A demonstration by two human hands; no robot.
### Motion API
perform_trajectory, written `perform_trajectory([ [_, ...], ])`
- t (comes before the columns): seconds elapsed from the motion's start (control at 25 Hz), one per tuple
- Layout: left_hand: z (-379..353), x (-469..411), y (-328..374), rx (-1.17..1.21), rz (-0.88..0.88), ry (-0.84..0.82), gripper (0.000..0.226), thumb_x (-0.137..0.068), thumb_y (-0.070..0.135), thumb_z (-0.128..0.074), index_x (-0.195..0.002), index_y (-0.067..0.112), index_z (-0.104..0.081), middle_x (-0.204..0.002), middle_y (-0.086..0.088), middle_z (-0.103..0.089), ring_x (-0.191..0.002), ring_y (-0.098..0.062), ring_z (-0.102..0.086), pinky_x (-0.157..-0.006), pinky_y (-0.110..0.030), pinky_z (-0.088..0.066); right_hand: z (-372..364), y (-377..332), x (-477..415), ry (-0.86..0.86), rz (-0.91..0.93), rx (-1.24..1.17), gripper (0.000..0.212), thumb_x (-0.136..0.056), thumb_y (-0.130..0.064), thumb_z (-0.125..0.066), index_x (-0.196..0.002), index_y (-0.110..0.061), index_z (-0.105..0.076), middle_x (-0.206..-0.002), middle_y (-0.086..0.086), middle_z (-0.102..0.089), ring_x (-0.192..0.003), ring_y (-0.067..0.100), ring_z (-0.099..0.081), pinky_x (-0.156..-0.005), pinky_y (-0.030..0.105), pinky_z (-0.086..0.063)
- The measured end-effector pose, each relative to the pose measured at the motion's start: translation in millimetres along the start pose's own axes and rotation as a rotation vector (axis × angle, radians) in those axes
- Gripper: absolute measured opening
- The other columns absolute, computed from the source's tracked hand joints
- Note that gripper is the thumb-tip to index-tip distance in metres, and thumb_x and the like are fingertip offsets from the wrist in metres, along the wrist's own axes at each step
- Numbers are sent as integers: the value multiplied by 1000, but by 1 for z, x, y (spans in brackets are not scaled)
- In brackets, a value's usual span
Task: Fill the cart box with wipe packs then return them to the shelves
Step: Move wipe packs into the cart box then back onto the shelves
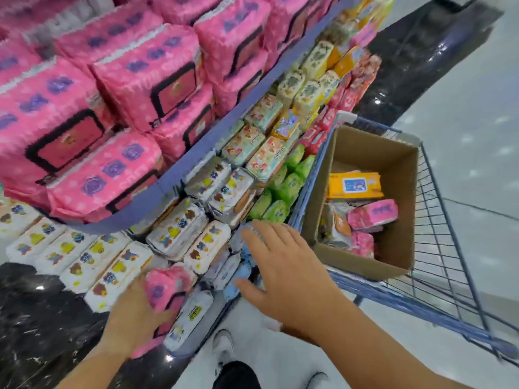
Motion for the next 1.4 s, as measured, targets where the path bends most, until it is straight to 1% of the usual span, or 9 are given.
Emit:
perform_trajectory([
  [0.16, 39, 31, -20, 330, 113, 103, 109, -40, 61, -98, -135, 31, -52, -128, -1, -64, -112, -37, -65, -82, -51, -54, 41, 47, 63, 106, -92, -181, 70, -89, -59, -45, -143, -14, -46, -145, 7, -51, -135, 28, -46, -113, 44, -39],
  [0.28, 45, 34, -34, 780, -31, 293, 83, -55, 54, -95, -131, 48, -61, -135, 4, -67, -133, -35, -57, -84, -69, -52, 71, 85, 127, 140, -112, -353, 75, -94, -62, -44, -154, -20, -30, -156, 0, -34, -145, 21, -28, -121, 40, -24],
  [0.36, 54, 124, 102, 1156, -153, 173, 61, -73, 35, -86, -130, 35, -65, -128, -9, -71, -111, -42, -70, -81, -71, -54, 92, 112, 179, 185, -91, -477, 78, -94, -65, -45, -157, -25, -22, -159, -8, -28, -145, 13, -24, -121, 36, -23],
  [0.48, 40, 260, 343, 1195, -486, -226, 51, -62, 22, -84, -110, 13, -71, -99, -20, -77, -80, -40, -76, -65, -62, -61, 105, 168, 252, 143, -166, -911, 69, -97, -63, -45, -156, -39, -20, -161, -18, -27, -142, 0, -32, -114, 28, -32],
  [0.6, -17, 318, 464, 1213, -520, -261, 51, -49, 18, -91, -96, 10, -73, -86, -20, -77, -67, -31, -76, -54, -40, -62, 116, 233, 310, 229, -292, -1393, 30, -98, -46, -57, -127, -49, -51, -137, -6, -61, -101, -11, -65, -85, 14, -51],
  [0.68, -54, 325, 515, 1230, -519, -248, 37, -63, 6, -81, -99, 11, -72, -88, -17, -77, -69, -29, -76, -54, -37, -61, 124, 274, 340, 274, -309, -1484, 38, -87, -54, -63, -123, -50, -53, -119, -11, -69, -99, -4, -70, -85, 21, -57],
  [0.8, -103, 334, 585, 1235, -532, -351, 47, -67, 18, -84, -112, 22, -72, -106, -16, -77, -91, -36, -76, -70, -44, -63, 130, 333, 377, 331, -347, -1532, 52, -84, -59, -70, -131, -46, -51, -117, -16, -71, -104, 7, -71, -86, 33, -60],
  [1.04, -193, 291, 684, 1195, -343, -514, 79, -60, 33, -91, -131, 37, -56, -114, -8, -77, -106, -31, -74, -98, -52, -56, 120, 479, 369, 243, -388, -1377, 51, -79, -61, -68, -127, -56, -51, -116, -27, -69, -103, -3, -69, -82, 18, -56],
  [1.4, -159, 232, 778, 1427, -189, -150, 58, -77, 23, -86, -129, 28, -61, -114, -11, -77, -102, -34, -75, -83, -47, -61, 158, 591, 257, -27, -215, -1350, 37, -86, -53, -65, -123, -50, -60, -114, -17, -73, -101, 3, -71, -87, 32, -60],
])
Point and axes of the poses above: each hand's wrist, its own x-axis away from the middle knuckle, its own z-axis out of the back of the hand, y = z × x, the point moved 5 cm from there along -x, towards the middle knuckle
